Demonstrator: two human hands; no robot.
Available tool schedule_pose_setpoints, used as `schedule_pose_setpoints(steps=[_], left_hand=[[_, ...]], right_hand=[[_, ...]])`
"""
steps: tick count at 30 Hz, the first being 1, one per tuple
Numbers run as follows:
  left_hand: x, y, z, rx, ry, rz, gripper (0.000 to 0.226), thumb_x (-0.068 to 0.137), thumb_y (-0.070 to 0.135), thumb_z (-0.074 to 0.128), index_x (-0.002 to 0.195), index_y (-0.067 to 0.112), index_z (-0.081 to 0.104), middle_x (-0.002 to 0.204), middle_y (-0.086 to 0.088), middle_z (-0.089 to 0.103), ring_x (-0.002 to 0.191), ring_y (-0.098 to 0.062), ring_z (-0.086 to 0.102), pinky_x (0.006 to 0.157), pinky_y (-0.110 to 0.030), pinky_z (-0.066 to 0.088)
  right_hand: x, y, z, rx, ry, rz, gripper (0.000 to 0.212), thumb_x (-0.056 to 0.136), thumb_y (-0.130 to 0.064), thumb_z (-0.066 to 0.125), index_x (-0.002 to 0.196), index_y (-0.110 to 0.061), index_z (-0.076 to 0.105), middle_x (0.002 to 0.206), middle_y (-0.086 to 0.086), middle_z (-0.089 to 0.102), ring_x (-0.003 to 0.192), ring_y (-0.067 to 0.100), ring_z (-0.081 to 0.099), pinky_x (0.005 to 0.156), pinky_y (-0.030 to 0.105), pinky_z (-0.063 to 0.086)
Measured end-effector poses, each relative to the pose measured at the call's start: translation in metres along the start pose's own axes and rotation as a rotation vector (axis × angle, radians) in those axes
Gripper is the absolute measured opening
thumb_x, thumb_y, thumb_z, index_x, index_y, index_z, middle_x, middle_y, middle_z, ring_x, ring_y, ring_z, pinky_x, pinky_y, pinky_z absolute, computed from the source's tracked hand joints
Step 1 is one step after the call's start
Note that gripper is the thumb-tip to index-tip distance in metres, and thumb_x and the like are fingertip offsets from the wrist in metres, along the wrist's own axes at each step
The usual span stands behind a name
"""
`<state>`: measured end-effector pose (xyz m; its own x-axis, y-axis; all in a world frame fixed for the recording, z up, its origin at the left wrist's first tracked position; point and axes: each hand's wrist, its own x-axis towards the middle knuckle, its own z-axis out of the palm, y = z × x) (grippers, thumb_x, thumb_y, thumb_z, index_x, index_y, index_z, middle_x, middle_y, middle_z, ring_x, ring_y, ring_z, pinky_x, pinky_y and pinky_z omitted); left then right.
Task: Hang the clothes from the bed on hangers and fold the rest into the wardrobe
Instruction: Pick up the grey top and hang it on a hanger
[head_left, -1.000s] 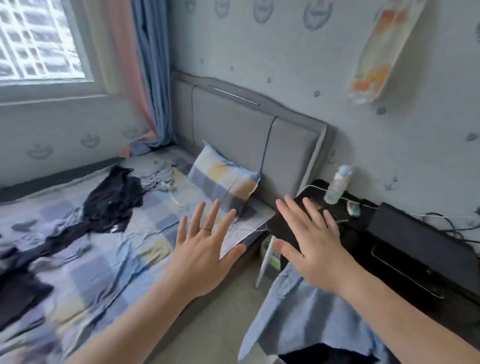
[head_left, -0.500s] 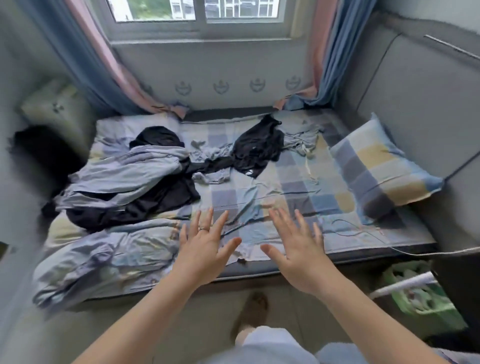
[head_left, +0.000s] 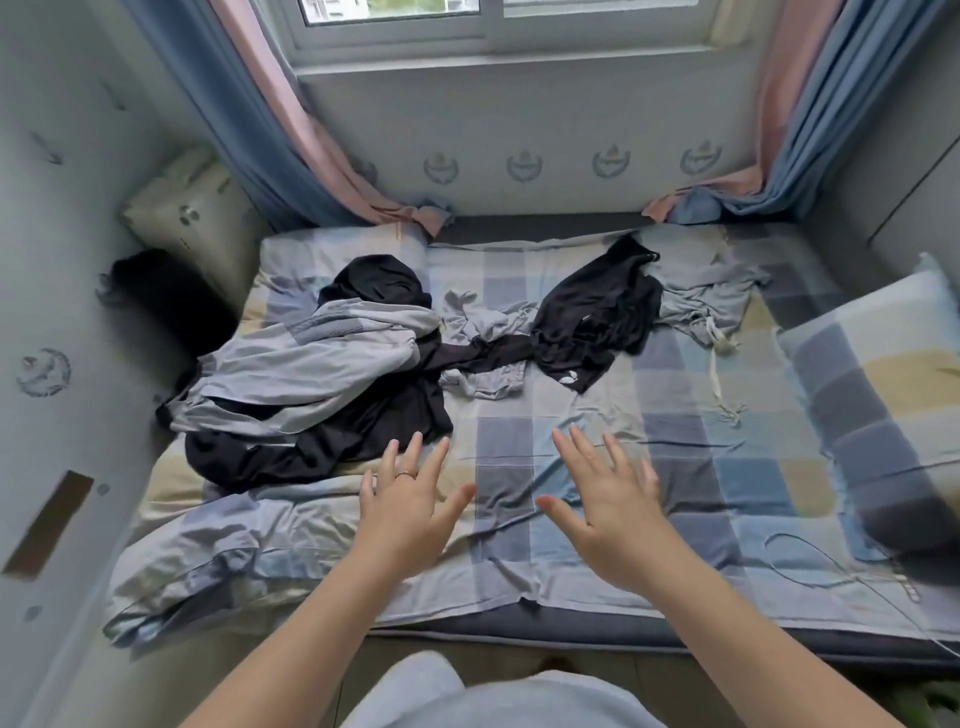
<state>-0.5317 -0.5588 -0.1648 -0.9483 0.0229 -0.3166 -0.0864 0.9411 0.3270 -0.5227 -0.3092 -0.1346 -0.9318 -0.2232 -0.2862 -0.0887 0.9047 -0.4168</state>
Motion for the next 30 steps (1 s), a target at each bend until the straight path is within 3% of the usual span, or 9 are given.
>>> schedule_pose_setpoints(steps=[7, 13, 18, 23, 30], left_hand=[[0.116, -0.018, 0.004, -0.045, 0.051, -0.026, 0.069, 0.096, 0.069, 0.031, 0.157, 0.043, 0.015, 0.169, 0.007, 0.003, 0.154, -0.016, -0.009, 0.121, -0.049, -0.001], [0.250, -0.107, 0.019, 0.014, 0.017, 0.008, 0.069, 0.097, 0.068, 0.032, 0.158, 0.041, 0.016, 0.169, 0.005, 0.004, 0.154, -0.017, -0.009, 0.122, -0.049, 0.000], [0.364, -0.208, 0.017, 0.020, -0.093, -0.069, 0.070, 0.097, 0.069, 0.029, 0.158, 0.038, 0.017, 0.169, 0.003, 0.007, 0.154, -0.020, -0.005, 0.123, -0.050, 0.004], [0.455, -0.300, 0.028, -0.019, -0.169, -0.201, 0.069, 0.096, 0.069, 0.032, 0.156, 0.037, 0.021, 0.168, 0.001, 0.010, 0.154, -0.024, 0.000, 0.122, -0.051, 0.008], [0.615, -0.357, 0.065, 0.026, -0.201, -0.093, 0.085, 0.087, 0.068, 0.054, 0.157, 0.040, 0.014, 0.169, -0.003, -0.003, 0.154, -0.030, -0.006, 0.122, -0.053, 0.009]], right_hand=[[0.105, 0.012, 0.003, -0.041, 0.022, -0.046, 0.076, 0.087, -0.076, 0.010, 0.153, -0.047, -0.016, 0.158, -0.027, -0.022, 0.151, 0.011, -0.021, 0.120, 0.050, -0.012], [0.247, 0.005, 0.069, -0.108, 0.030, -0.036, 0.075, 0.080, -0.078, -0.003, 0.145, -0.052, -0.029, 0.158, -0.025, -0.025, 0.152, 0.016, -0.020, 0.120, 0.052, -0.009], [0.383, -0.041, 0.131, -0.081, -0.101, 0.056, 0.071, 0.096, -0.068, 0.020, 0.155, -0.045, -0.013, 0.166, -0.019, -0.012, 0.153, 0.016, -0.010, 0.121, 0.052, 0.003], [0.494, -0.084, 0.176, -0.067, -0.221, 0.057, 0.069, 0.098, -0.063, 0.024, 0.157, -0.042, -0.005, 0.167, -0.017, -0.006, 0.154, 0.015, -0.006, 0.122, 0.047, 0.005], [0.668, -0.083, 0.234, -0.043, -0.287, 0.160, 0.069, 0.101, -0.055, 0.040, 0.159, -0.039, 0.006, 0.167, -0.014, 0.007, 0.154, 0.015, 0.005, 0.120, 0.046, 0.015]])
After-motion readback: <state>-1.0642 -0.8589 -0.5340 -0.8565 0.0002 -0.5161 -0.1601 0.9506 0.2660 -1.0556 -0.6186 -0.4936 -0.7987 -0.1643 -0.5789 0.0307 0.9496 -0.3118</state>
